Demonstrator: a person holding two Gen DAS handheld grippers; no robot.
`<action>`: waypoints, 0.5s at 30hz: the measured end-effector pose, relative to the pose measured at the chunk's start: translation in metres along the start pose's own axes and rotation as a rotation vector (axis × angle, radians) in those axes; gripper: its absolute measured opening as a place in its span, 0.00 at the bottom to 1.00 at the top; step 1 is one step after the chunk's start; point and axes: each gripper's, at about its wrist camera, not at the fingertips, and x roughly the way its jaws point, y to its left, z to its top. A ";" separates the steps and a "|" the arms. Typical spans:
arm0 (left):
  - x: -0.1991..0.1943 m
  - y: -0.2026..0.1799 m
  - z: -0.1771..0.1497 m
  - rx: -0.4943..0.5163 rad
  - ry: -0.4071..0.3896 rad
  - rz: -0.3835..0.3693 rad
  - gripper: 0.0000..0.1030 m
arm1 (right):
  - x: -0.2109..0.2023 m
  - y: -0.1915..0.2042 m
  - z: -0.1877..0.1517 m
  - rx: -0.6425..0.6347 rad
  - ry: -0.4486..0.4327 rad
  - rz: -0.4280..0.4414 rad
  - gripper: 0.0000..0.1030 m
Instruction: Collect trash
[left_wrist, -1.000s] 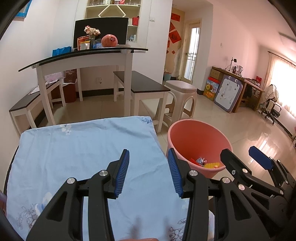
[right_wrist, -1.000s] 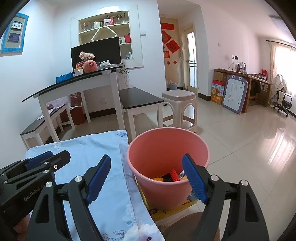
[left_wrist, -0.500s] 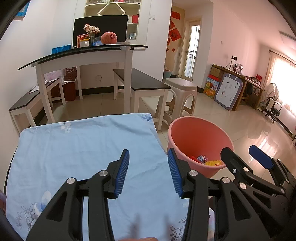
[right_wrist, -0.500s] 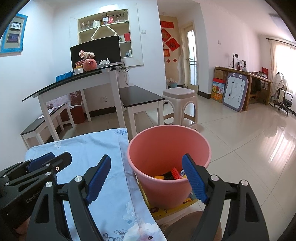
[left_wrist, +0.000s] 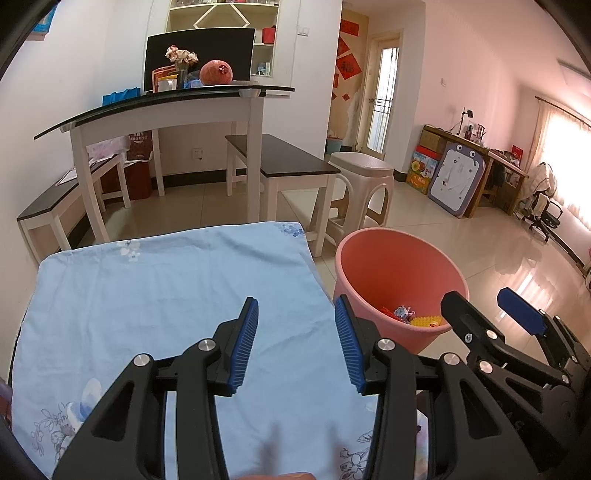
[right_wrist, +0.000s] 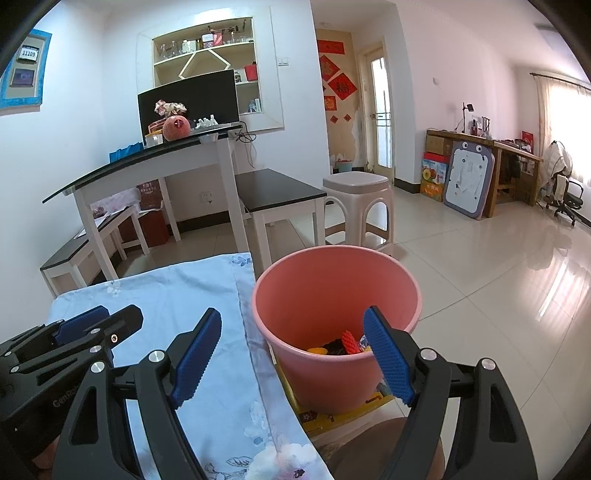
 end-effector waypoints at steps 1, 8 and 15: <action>0.000 0.000 0.000 -0.001 0.000 0.000 0.43 | 0.000 0.000 0.001 0.000 -0.001 0.001 0.76; 0.001 -0.001 -0.001 0.000 0.002 -0.001 0.43 | 0.000 -0.001 0.000 0.001 -0.001 0.001 0.76; 0.002 -0.001 -0.002 -0.001 0.005 0.001 0.43 | -0.001 -0.003 0.000 0.002 0.000 0.001 0.76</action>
